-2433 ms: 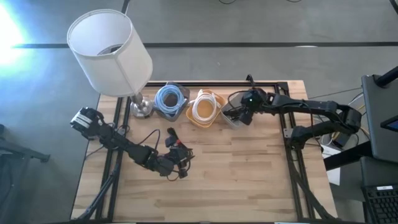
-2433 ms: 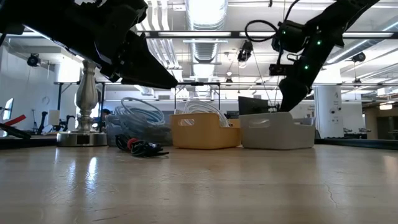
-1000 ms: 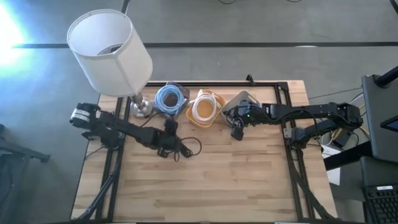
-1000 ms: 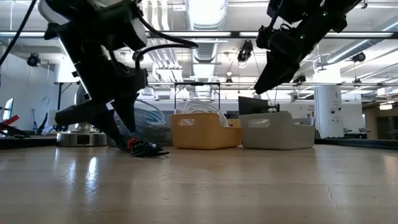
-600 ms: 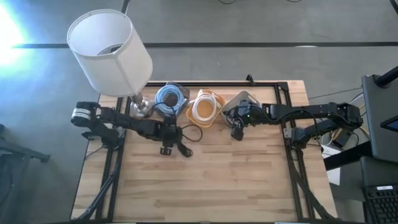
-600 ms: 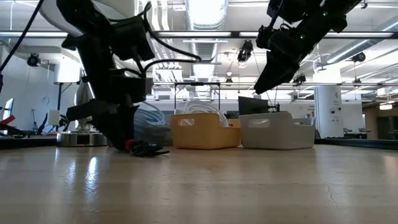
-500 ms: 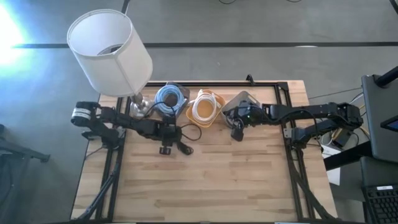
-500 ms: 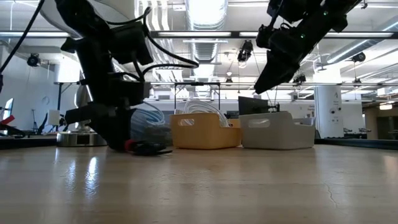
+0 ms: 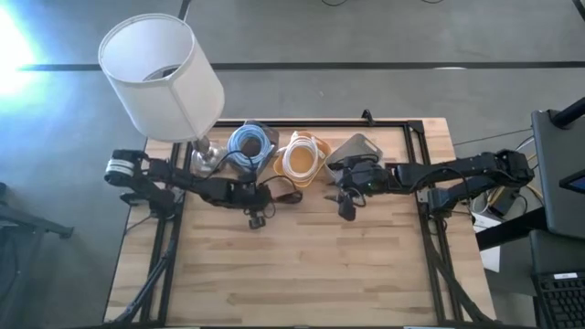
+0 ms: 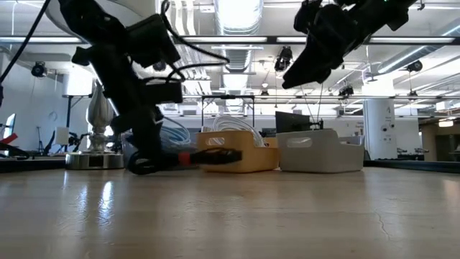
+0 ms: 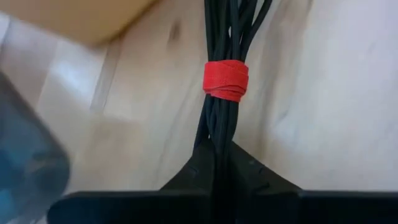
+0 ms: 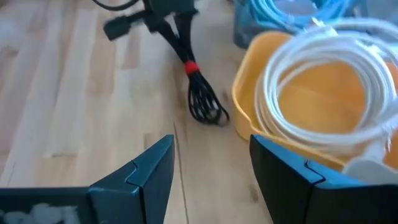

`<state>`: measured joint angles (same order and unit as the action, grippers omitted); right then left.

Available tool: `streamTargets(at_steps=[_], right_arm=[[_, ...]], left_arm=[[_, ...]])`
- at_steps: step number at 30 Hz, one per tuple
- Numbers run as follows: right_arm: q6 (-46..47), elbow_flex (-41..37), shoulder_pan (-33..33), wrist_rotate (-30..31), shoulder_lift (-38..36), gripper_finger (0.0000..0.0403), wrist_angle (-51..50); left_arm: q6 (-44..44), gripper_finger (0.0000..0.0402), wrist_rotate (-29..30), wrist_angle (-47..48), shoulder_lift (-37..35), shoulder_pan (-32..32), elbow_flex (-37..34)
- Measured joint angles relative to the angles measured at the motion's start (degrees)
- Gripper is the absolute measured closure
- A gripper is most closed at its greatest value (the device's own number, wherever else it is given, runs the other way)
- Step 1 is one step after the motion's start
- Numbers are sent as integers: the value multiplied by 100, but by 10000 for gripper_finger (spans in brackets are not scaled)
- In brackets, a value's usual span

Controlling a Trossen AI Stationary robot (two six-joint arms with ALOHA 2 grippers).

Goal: Pick & Place USB Port
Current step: Put the black charger cable into the gray bin

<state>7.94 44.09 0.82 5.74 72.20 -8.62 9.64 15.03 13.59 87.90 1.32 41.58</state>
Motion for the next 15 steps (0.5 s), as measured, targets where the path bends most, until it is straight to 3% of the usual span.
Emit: streamTargets(at_steps=[9,15], right_arm=[[-236,-20,-135,0,0,197,135],[-245,-48,-135,-64,0,197,133]], left_arm=[[154,372,16,-1244,0,675,0],[156,380,1054,-2286,0,945,0]])
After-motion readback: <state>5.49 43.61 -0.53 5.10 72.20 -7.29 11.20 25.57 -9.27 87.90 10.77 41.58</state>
